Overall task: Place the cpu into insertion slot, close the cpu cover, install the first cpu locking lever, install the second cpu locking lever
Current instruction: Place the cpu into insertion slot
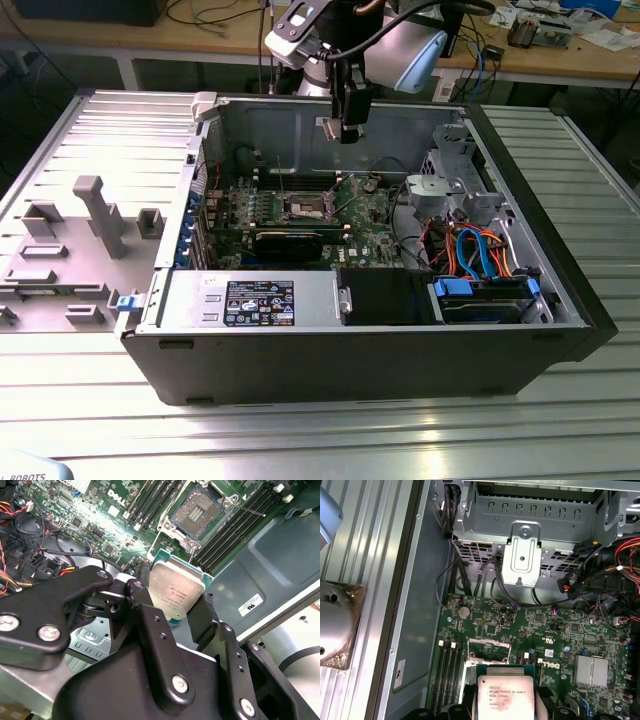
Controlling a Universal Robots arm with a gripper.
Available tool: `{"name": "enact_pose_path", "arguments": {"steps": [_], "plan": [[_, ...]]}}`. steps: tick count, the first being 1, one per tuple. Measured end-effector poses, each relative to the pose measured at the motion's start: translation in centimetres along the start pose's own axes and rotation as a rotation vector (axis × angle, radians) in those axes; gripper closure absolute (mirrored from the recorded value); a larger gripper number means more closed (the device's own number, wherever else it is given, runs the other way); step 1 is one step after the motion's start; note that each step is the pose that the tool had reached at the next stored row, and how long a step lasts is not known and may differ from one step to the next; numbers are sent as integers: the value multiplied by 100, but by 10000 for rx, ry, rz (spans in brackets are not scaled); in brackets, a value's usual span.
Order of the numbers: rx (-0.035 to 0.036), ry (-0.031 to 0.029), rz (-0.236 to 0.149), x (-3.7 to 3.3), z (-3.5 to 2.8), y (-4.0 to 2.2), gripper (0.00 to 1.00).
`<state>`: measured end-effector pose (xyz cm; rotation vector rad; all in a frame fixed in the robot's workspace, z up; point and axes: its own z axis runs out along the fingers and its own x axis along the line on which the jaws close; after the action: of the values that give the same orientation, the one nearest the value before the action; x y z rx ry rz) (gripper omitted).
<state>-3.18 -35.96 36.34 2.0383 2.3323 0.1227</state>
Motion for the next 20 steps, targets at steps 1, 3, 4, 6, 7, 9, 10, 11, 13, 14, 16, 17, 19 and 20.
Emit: {"name": "enact_pose_path", "arguments": {"steps": [1,3,4,6,7,9,10,11,13,14,16,17,19,20], "plan": [[0,0,0,0,0,0,46],[1,0,1,0,0,0,46],[0,0,2,0,0,0,46],[0,0,3,0,0,0,46],[1,0,3,0,0,0,46],[0,0,3,0,0,0,46],[0,0,5,0,0,0,46],[0,-3,34,0,0,0,46],[-5,-19,221,0,2,0,46],[-8,-37,426,0,3,0,46],[-14,-58,672,0,5,0,46],[-18,-74,851,0,6,-1,46],[-22,-95,1086,0,6,-1,46],[-24,-103,1175,-1,6,-1,46]]}}
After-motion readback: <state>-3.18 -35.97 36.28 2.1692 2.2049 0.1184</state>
